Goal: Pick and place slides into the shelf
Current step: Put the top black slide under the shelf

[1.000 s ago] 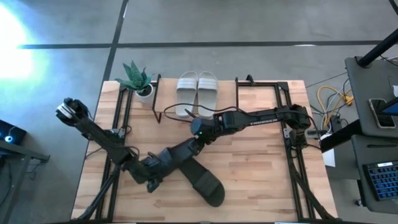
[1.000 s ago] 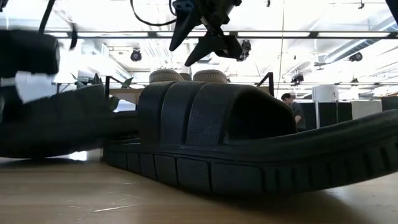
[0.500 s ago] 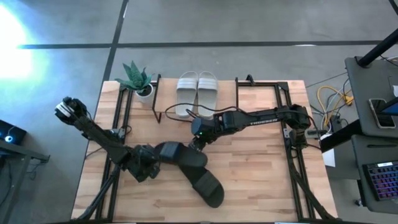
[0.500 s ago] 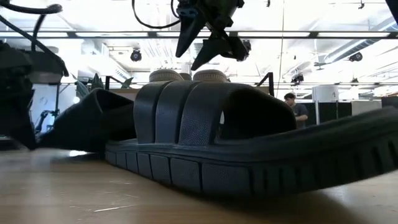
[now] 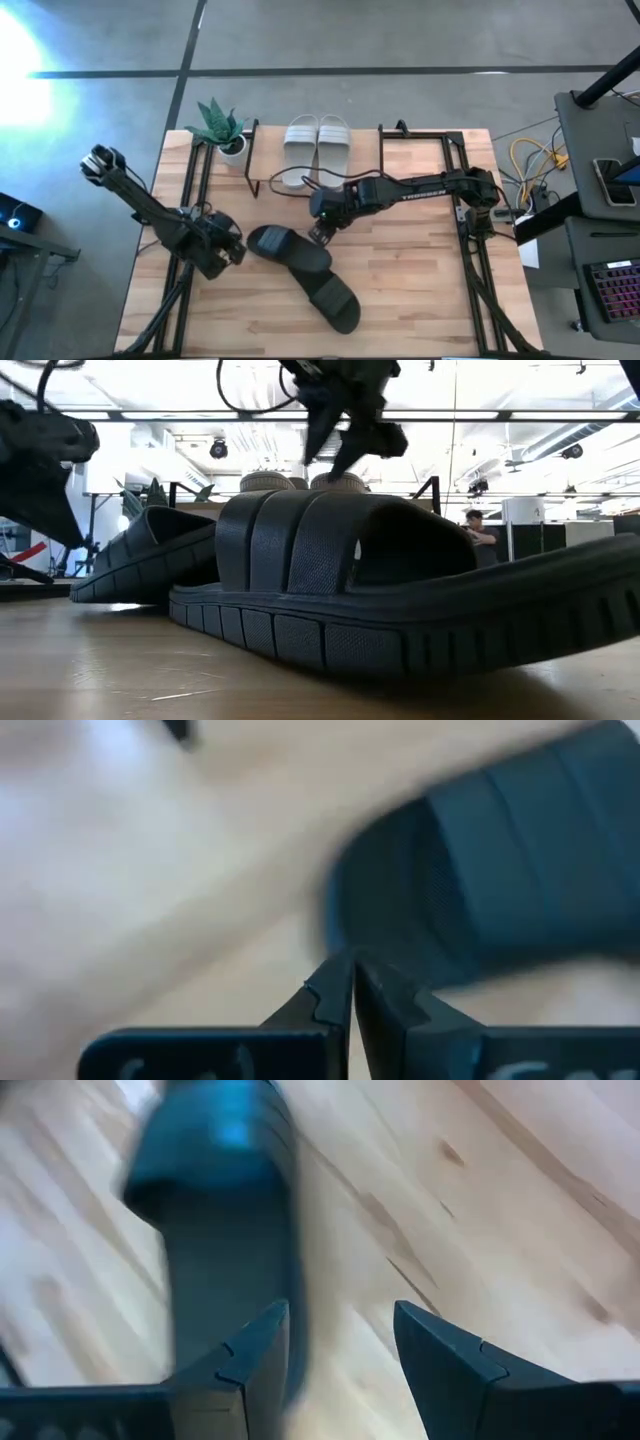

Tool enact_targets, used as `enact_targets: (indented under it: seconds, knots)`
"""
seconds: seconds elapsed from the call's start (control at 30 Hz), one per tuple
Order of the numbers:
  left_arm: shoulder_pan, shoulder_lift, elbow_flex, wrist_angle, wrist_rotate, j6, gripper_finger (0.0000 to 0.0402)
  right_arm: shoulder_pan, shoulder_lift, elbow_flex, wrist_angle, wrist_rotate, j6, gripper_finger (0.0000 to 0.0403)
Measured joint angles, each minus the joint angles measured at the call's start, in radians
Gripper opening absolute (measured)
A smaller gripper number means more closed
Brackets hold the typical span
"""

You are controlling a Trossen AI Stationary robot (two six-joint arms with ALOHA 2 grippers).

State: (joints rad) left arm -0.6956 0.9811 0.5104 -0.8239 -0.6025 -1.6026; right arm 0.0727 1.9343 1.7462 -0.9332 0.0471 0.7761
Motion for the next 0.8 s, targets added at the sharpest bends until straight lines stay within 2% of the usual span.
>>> enact_targets:
  seconds: [0.1, 0.2, 0.47, 0.6, 0.8]
  knots:
    - [0.000, -0.021, -0.006, 0.098, 0.075, 0.040, 0.0000, 0.000, 0.000, 0.000, -0.078, 0.011, -0.011, 0.0172]
    - [-0.005, -0.007, -0.018, 0.184, 0.107, 0.047, 0.0000, 0.001, 0.000, 0.000, -0.107, 0.040, -0.014, 0.0169]
    - [-0.006, 0.157, -0.026, 0.311, 0.227, 0.038, 0.0000, 0.000, -0.001, 0.000, -0.110, 0.069, -0.019, 0.0160]
    - [0.005, 0.243, -0.026, 0.366, 0.220, 0.047, 0.0000, 0.001, -0.001, 0.000, -0.111, 0.106, -0.033, 0.0155]
    - [0.082, 0.330, -0.027, 0.403, 0.127, 0.073, 0.0000, 0.000, -0.001, 0.000, -0.111, 0.114, -0.068, 0.0153]
